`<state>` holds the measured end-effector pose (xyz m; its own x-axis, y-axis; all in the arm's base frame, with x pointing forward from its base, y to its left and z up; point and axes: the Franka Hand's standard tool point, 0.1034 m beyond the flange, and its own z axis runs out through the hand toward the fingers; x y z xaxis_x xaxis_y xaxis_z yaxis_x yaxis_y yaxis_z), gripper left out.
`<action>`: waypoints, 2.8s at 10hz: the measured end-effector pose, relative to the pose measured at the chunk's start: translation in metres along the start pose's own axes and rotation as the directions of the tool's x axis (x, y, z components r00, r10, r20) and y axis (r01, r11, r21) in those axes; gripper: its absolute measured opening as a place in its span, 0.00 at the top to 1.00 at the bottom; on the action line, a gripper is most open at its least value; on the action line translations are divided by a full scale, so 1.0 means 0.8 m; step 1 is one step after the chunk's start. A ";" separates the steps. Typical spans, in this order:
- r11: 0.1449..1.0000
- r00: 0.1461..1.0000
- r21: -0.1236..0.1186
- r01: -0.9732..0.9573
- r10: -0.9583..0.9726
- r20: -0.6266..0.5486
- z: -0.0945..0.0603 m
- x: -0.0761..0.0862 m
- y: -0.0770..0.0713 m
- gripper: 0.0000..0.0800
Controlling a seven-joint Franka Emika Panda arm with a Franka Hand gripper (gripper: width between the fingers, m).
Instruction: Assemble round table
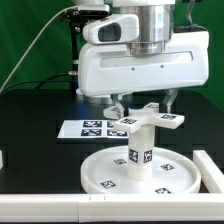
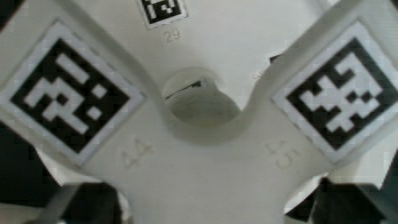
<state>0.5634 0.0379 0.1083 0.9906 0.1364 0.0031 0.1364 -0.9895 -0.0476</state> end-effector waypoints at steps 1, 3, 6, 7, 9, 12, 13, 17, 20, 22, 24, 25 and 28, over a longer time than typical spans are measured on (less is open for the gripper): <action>0.999 0.999 0.000 -0.054 0.054 0.000 0.000 0.000 0.000 0.46; 0.980 0.980 0.002 -0.197 0.197 0.000 0.000 0.000 0.000 0.46; 0.805 0.805 0.015 -0.593 0.593 -0.036 0.001 0.001 -0.003 0.46; 0.685 0.684 0.028 -0.728 0.728 -0.042 0.001 0.002 -0.005 0.46; 0.430 0.429 0.054 -0.901 0.903 -0.034 0.002 0.001 -0.003 0.45; 0.318 0.317 0.070 -0.946 0.948 -0.020 0.002 0.001 -0.002 0.45; 0.323 0.322 0.068 -0.944 0.947 -0.020 0.003 0.000 -0.002 0.29; 0.672 0.672 0.074 -0.737 0.740 -0.028 -0.031 0.009 0.001 0.19; 0.857 0.855 0.048 -0.514 0.516 -0.049 -0.034 0.008 -0.006 0.19; 0.927 0.925 0.038 -0.374 0.376 -0.056 -0.034 0.008 -0.005 0.19; 0.999 0.997 0.011 -0.049 0.050 -0.057 -0.029 0.007 -0.014 0.19; 0.994 0.993 0.004 0.108 -0.107 -0.053 -0.027 0.006 -0.020 0.19; 0.955 0.954 -0.009 0.297 -0.297 -0.051 -0.027 0.006 -0.017 0.19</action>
Offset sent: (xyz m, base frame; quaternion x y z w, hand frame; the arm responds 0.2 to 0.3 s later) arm -0.0052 -0.0081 -0.0060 -0.0236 0.0363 0.2287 0.9725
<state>0.5660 0.0510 0.1302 0.9044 0.4213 0.0684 0.4242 -0.9049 -0.0356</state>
